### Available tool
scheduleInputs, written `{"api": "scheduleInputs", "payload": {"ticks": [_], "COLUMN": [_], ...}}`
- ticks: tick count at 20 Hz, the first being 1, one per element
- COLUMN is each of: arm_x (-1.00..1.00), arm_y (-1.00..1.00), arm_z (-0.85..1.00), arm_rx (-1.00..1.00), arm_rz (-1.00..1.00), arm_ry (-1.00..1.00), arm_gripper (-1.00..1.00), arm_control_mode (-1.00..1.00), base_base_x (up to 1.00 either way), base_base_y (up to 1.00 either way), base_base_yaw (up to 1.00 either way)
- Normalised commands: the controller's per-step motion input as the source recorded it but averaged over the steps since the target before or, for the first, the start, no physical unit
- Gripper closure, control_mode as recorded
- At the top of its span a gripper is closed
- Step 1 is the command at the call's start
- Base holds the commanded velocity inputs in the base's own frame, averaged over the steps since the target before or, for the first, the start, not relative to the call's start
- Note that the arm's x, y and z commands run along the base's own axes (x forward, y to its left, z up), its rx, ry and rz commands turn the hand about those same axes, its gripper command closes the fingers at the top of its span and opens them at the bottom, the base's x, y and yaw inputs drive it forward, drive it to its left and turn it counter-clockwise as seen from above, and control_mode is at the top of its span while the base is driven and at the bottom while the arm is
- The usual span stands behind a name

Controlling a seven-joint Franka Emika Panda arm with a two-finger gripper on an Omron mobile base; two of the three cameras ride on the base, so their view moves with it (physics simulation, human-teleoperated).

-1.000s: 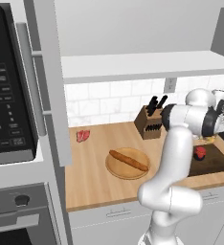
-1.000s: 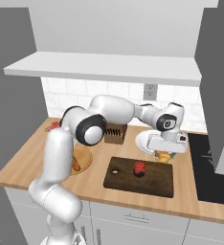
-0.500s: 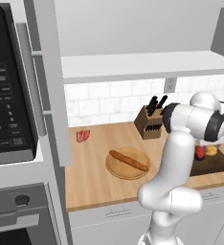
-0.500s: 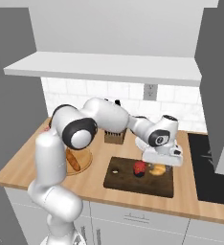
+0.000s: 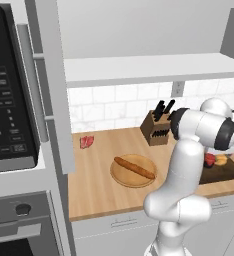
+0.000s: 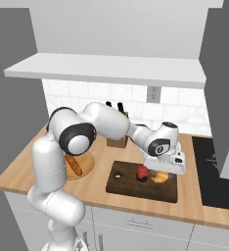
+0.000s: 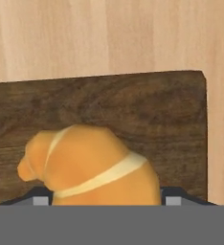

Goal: From the different types of pastries on the counter, select a croissant and place it on the cutting board. Then retrieve a jar of jam from the cabinet and place it alongside the croissant on the cutting board.

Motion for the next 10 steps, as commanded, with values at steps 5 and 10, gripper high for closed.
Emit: {"api": "scheduleInputs", "payload": {"ticks": [5, 10], "arm_x": [-0.08, -0.14], "arm_y": [0.08, 0.07], "arm_z": [0.36, 0.34], "arm_rx": [0.0, 0.0], "arm_rz": [-0.02, -0.01], "arm_ry": [0.0, 0.0], "arm_gripper": [-1.0, -1.0], "arm_control_mode": [-1.0, -1.0], "base_base_x": [0.0, 0.0], "base_base_y": [0.0, 0.0], "base_base_yaw": [0.0, 0.0]}}
